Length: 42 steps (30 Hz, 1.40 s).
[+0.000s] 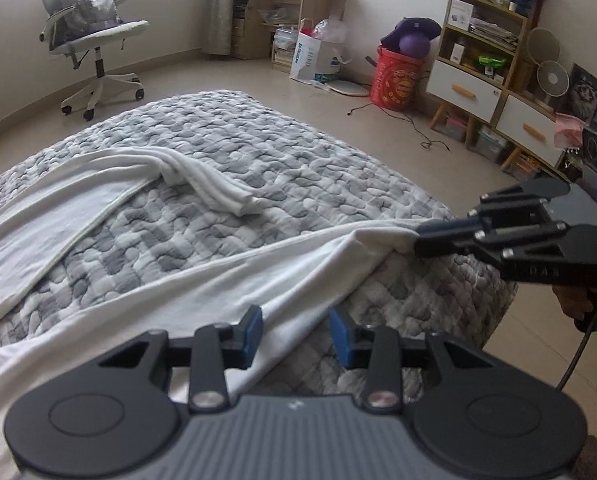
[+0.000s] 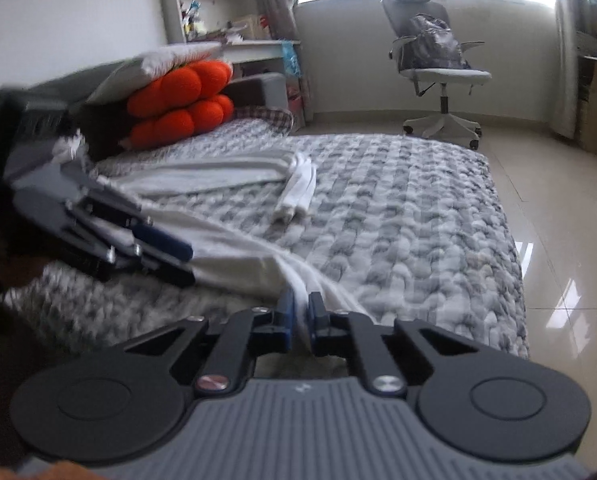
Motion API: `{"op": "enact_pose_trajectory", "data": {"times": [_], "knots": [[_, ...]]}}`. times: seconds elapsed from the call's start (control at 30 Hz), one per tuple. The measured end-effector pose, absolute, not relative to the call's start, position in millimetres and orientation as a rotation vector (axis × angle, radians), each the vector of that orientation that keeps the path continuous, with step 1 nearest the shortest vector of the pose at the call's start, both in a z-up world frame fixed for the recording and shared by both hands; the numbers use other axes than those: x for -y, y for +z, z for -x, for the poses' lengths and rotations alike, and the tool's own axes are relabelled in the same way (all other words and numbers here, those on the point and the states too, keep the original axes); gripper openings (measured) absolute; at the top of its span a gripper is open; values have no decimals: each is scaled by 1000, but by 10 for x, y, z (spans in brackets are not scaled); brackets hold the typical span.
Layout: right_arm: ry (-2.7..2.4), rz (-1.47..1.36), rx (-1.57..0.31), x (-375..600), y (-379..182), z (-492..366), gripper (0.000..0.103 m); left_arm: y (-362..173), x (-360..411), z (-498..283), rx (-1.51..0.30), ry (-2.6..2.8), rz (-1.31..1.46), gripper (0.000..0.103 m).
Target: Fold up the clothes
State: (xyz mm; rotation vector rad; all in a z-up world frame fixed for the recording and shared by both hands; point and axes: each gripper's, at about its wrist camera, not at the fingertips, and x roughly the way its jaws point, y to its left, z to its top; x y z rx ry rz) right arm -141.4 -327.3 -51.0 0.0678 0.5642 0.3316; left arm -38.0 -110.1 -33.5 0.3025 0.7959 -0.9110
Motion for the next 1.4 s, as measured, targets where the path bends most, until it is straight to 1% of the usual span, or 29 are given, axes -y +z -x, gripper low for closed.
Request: {"op": "enact_pose_trajectory", "data": {"times": [0.2,0.23,0.3,0.53,0.67,1.0,1.07,1.13,1.17,1.23,1.3,1.33,1.37,1.4], "knots": [[330,-83,-608,3304,-603,1436,7,-285,1021,328,-785,-888,-284,38],[330,-87,-606,3307,-589,1443,9,-276,1004,316,-782,-879,-284,38],[331,-94,-604,3313,-562,1458,18,-251,964,282,-775,-857,-280,39],[317,-118,-566,3365,-432,1521,18,-164,783,117,-751,-775,-241,39],[288,-142,-554,3438,-376,1512,18,-199,738,32,-742,-724,-267,39],[261,-134,-606,3448,-523,1441,18,-329,720,-100,-714,-663,-336,39],[261,-122,-612,3428,-547,1446,14,-376,737,-135,-712,-645,-355,38],[261,-100,-610,3399,-552,1465,6,-402,742,-139,-708,-643,-354,38],[260,-89,-606,3385,-547,1476,5,-416,744,-141,-705,-642,-354,37],[250,-76,-586,3376,-512,1505,4,-433,748,-128,-698,-645,-352,28],[230,-65,-560,3384,-452,1516,4,-439,756,-102,-686,-648,-353,10],[220,-59,-547,3388,-422,1520,3,-441,762,-87,-680,-648,-356,5],[211,-54,-535,3392,-392,1520,3,-442,768,-72,-674,-647,-359,0],[201,-46,-524,3390,-363,1510,3,-438,771,-55,-662,-642,-359,0]]}}
